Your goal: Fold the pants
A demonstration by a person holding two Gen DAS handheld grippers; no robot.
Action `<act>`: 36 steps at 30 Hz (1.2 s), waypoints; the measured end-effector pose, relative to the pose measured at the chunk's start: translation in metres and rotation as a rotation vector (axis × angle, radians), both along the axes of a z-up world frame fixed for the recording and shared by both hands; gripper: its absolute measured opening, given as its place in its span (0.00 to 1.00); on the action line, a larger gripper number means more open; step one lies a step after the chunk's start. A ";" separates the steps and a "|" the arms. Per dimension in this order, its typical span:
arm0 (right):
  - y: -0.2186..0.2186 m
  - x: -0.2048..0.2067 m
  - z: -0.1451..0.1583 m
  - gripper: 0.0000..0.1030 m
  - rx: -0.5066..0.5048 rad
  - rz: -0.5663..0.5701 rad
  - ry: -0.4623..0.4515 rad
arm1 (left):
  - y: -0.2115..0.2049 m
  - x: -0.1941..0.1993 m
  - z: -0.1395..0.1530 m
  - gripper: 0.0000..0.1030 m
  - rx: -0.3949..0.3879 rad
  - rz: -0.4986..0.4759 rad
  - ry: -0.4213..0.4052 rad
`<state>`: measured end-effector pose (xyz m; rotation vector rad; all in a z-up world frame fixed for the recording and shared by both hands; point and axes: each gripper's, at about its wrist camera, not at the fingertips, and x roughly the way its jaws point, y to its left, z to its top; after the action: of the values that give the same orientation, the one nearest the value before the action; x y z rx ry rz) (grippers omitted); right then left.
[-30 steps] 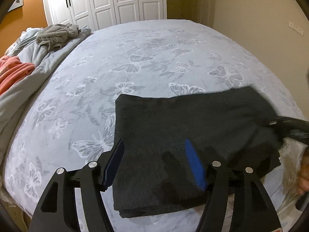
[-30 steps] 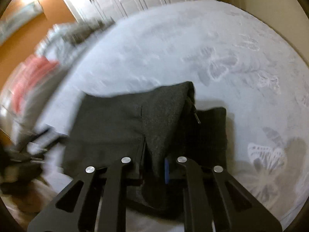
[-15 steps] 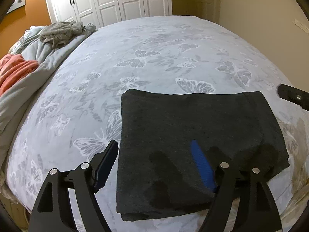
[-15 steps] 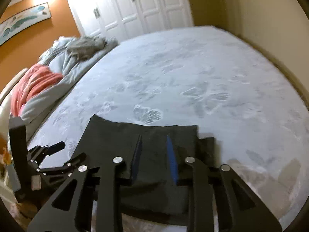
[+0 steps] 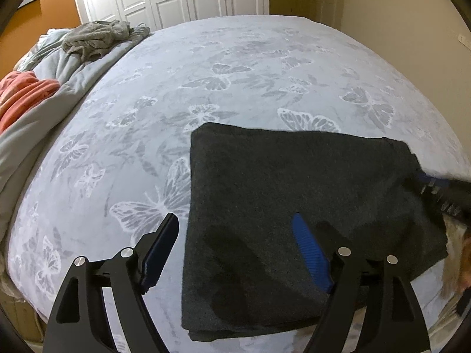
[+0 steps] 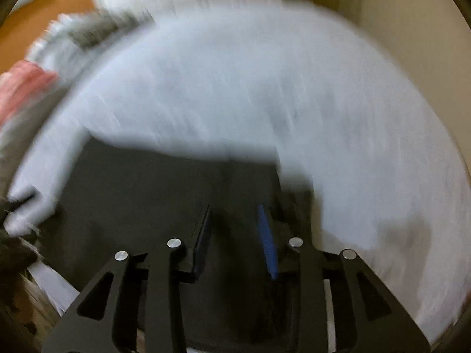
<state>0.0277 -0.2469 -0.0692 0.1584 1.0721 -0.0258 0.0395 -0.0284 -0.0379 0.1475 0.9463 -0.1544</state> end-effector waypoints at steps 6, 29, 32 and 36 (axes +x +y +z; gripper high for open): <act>-0.015 -0.033 0.009 0.49 0.184 -0.004 -0.025 | 0.001 -0.010 0.004 0.81 0.029 0.005 -0.046; -0.035 -0.047 -0.026 0.74 0.340 -0.093 0.017 | 0.071 0.003 -0.056 0.85 -0.387 0.148 0.291; -0.022 -0.045 -0.026 0.48 0.328 -0.053 -0.005 | 0.060 0.001 -0.053 0.75 -0.370 0.111 0.245; -0.012 -0.060 0.012 0.24 0.329 -0.002 -0.104 | 0.048 -0.017 -0.021 0.12 -0.299 0.029 0.168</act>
<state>-0.0324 -0.2588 -0.0568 0.4528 0.9667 0.1560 0.0228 0.0193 -0.0592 -0.1572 1.0801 -0.2828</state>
